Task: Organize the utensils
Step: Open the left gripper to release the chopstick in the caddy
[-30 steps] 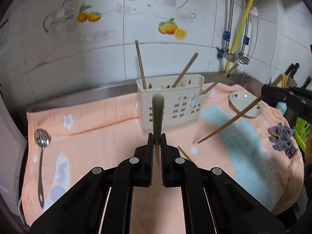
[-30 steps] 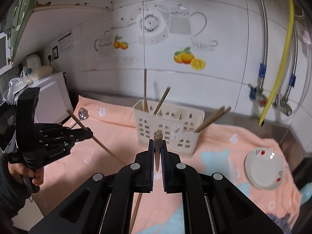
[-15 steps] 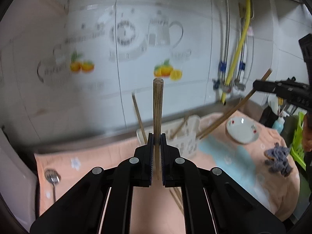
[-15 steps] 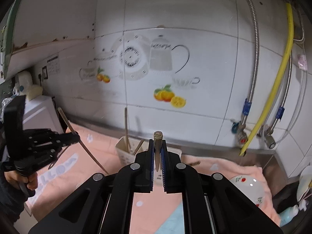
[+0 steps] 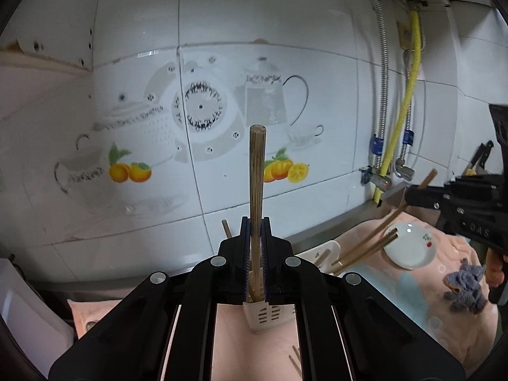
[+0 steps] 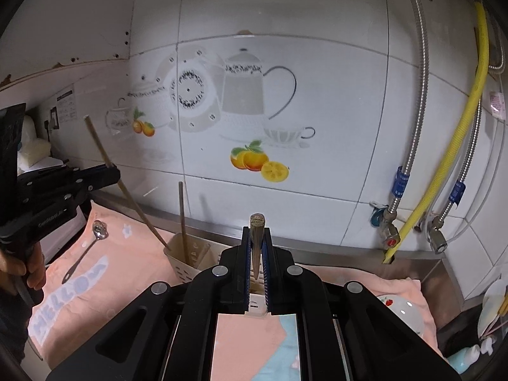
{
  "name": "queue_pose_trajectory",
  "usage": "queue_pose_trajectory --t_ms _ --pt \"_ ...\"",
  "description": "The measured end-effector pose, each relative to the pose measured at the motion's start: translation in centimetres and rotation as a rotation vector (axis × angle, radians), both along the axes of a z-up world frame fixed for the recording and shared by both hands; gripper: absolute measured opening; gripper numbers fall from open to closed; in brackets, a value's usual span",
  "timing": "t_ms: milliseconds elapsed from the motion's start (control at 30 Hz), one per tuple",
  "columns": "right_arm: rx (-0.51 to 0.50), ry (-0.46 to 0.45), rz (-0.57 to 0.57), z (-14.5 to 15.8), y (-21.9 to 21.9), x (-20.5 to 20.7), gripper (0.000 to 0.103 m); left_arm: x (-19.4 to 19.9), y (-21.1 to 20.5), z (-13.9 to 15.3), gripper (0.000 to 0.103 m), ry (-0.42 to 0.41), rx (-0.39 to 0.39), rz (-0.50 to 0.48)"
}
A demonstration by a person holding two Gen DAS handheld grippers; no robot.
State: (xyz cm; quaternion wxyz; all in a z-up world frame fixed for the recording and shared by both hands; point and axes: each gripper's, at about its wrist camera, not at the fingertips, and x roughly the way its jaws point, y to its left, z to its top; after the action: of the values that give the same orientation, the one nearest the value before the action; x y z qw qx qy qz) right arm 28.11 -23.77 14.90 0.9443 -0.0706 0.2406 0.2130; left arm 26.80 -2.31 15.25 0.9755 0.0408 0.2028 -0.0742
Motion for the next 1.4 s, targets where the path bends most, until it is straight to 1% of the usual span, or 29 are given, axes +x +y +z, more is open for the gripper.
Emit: queue_pose_trajectory --t_ms 167,233,333,433,533,667,733,767,800,867,933,967,1067,1133,1167,1300,1333,1400 --pt "0.001 0.029 0.002 -1.0 -0.1 1.1 0.007 2.0 0.6 -1.9 0.005 0.040 -0.032 0.018" --pt "-0.004 0.036 0.003 -1.3 0.0 1.3 0.007 2.8 1.1 -2.8 0.005 0.073 -0.063 0.018" --pt "-0.009 0.050 0.005 -1.8 0.2 1.8 0.007 3.6 1.6 -3.7 0.005 0.109 -0.082 0.020" --pt "-0.010 0.058 0.005 -2.1 0.3 2.1 0.007 4.1 1.8 -4.7 0.006 0.139 -0.079 0.031" --pt "-0.007 0.068 0.006 -2.3 0.5 2.4 0.007 4.3 2.0 -5.2 0.006 0.150 -0.076 0.038" --pt "-0.002 0.082 0.015 -2.6 0.8 2.7 0.007 4.5 1.7 -5.4 0.008 0.155 -0.071 0.036" --pt "-0.002 0.085 0.019 -2.8 1.0 2.8 0.007 4.4 1.7 -5.4 0.012 0.155 -0.074 0.037" --pt "-0.001 0.088 0.022 -2.8 1.1 2.9 0.007 4.3 1.7 -5.3 0.018 0.151 -0.077 0.036" --pt "-0.001 0.089 0.020 -2.9 1.1 2.9 0.007 4.1 1.8 -5.2 0.026 0.148 -0.076 0.039" --pt "-0.001 0.090 0.019 -3.0 1.2 3.1 0.007 3.8 1.8 -5.1 0.032 0.139 -0.076 0.040" --pt "0.000 0.090 0.015 -3.0 1.2 3.1 0.008 3.4 1.6 -4.9 0.036 0.132 -0.070 0.034" --pt "0.000 0.090 0.013 -3.0 1.1 3.1 0.008 3.2 1.6 -4.8 0.042 0.127 -0.067 0.035" --pt "-0.001 0.086 0.009 -2.9 1.1 3.0 0.008 2.5 1.4 -4.5 0.042 0.119 -0.071 0.027" --pt "0.000 0.081 0.008 -2.8 1.0 2.7 0.009 2.1 1.4 -4.4 0.054 0.117 -0.071 0.030" --pt "0.002 0.079 0.009 -2.7 1.0 2.6 0.009 1.7 1.3 -4.4 0.058 0.106 -0.070 0.037" --pt "0.009 0.062 0.013 -2.3 0.9 1.6 0.016 0.8 1.2 -4.4 0.059 0.102 -0.067 0.031" --pt "0.011 0.056 0.015 -2.2 0.9 1.2 0.016 0.4 1.1 -4.4 0.060 0.098 -0.061 0.033" --pt "0.013 0.049 0.021 -2.1 1.0 0.5 0.018 -0.2 1.0 -4.5 0.069 0.089 -0.045 0.044"
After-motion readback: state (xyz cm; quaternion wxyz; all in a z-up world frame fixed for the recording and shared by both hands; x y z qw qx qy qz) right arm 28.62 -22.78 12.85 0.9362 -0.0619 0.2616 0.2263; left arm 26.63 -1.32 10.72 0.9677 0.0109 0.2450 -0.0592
